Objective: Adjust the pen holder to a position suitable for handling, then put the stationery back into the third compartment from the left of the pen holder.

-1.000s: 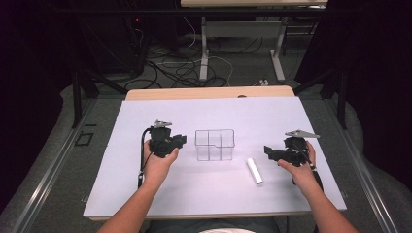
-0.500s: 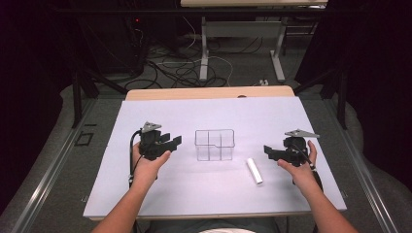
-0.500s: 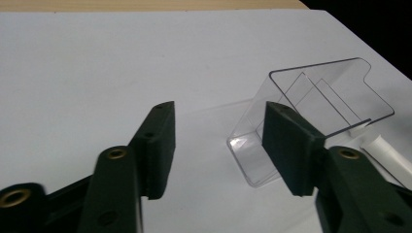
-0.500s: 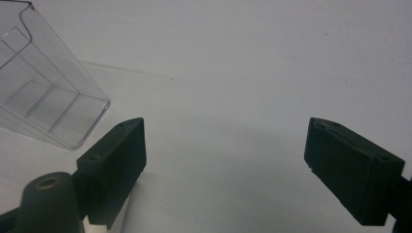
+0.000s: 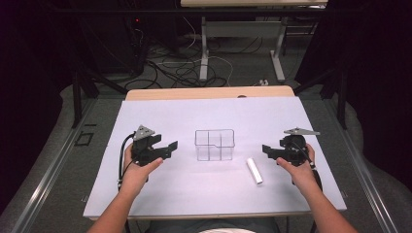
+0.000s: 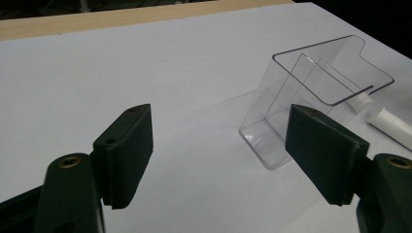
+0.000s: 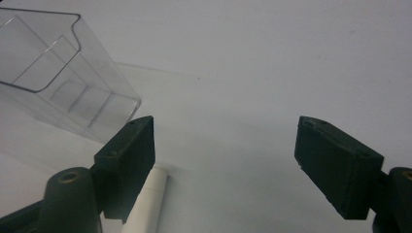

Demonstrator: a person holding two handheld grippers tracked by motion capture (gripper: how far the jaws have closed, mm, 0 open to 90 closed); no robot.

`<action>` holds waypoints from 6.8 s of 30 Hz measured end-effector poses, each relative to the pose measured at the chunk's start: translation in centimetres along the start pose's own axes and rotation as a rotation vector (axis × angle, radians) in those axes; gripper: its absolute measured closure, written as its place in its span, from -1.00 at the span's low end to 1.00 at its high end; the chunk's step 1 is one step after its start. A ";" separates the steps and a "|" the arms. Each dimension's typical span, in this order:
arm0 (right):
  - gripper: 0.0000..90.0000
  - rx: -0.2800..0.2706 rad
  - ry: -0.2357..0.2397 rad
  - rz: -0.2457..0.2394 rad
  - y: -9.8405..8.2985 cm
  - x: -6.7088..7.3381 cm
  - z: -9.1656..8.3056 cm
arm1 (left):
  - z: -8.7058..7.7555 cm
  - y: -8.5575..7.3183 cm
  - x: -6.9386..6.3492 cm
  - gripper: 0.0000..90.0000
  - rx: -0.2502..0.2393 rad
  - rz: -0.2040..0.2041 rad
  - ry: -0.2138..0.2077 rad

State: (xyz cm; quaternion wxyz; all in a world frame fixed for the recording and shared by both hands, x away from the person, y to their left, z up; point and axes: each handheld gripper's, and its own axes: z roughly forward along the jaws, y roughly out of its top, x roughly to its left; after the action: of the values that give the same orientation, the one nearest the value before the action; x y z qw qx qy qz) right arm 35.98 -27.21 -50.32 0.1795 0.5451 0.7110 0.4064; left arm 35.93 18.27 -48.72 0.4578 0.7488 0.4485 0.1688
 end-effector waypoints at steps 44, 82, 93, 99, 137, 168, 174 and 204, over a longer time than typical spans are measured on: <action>0.01 0.360 -0.074 0.016 -0.5 5.9 1.3 | 0.8 -2.5 0.4 -0.97 -0.076 0.008 -0.077; 0.22 0.527 -0.111 0.004 -1.2 7.0 3.5 | 0.5 -2.4 1.1 -0.97 -0.082 0.002 -0.042; 0.35 0.542 -0.098 0.007 -1.7 6.9 3.9 | 0.5 -2.4 1.1 -0.97 -0.084 -0.004 -0.043; 0.43 0.551 -0.105 0.013 -2.0 6.9 4.0 | 0.6 -2.5 1.1 -0.97 -0.080 0.006 -0.043; 0.55 0.446 -0.016 0.112 -1.2 6.4 3.0 | 0.8 -2.6 1.0 -0.97 -0.071 0.006 -0.045; 0.56 -0.029 0.009 -0.013 1.7 8.4 0.5 | 0.9 -2.7 1.1 -0.96 -0.070 0.016 -0.038; 0.56 -0.085 0.020 -0.030 2.1 9.2 0.6 | 0.9 -2.7 1.1 -0.96 -0.073 0.017 -0.037; 0.56 -0.144 0.040 -0.104 4.8 12.3 3.4 | 1.0 -2.7 1.1 -0.96 -0.065 0.020 -0.039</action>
State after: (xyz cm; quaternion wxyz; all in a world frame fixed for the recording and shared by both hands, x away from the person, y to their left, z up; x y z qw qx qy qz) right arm 37.18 -14.22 -46.40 0.2249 0.4851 0.7107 0.4572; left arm 35.81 19.11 -51.68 0.4889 0.7411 0.4264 0.1731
